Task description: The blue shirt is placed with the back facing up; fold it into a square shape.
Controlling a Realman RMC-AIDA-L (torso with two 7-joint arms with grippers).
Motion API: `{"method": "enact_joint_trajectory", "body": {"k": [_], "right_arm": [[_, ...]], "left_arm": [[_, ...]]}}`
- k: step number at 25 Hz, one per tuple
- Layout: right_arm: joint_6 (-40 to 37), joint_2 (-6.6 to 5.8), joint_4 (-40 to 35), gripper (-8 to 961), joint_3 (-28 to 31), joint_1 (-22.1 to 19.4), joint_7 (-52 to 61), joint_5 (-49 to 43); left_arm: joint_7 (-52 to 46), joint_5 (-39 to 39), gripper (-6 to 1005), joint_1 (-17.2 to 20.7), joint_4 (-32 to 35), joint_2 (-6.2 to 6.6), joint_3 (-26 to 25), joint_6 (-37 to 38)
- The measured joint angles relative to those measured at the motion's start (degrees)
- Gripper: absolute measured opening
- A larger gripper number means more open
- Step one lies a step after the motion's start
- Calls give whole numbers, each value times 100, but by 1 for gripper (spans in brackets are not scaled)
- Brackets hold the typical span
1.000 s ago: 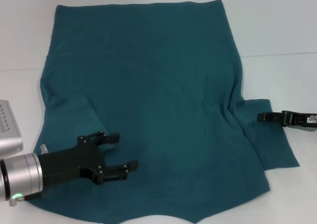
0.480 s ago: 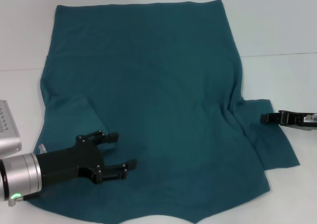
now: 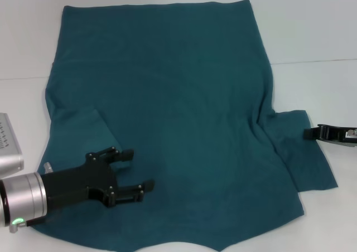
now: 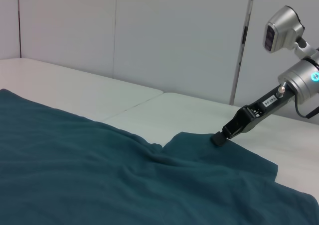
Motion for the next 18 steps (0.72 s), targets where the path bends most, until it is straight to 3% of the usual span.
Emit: {"method": "enact_joint_trajectory", "body": {"k": [1,9,18], "right_arm": [[27,8,0,15,17,-11,-26,3],[310,38,0,6,139,-92,-233,15],[303,45,-8,6,680,-124,-764,189]], "left_arm": [[-6,0,890,1,-3,0,0,0],[-117,-29,890,33,-14,-7,-6,-1],[-182,-46,891,79,-24,-18,-16,-16]]}}
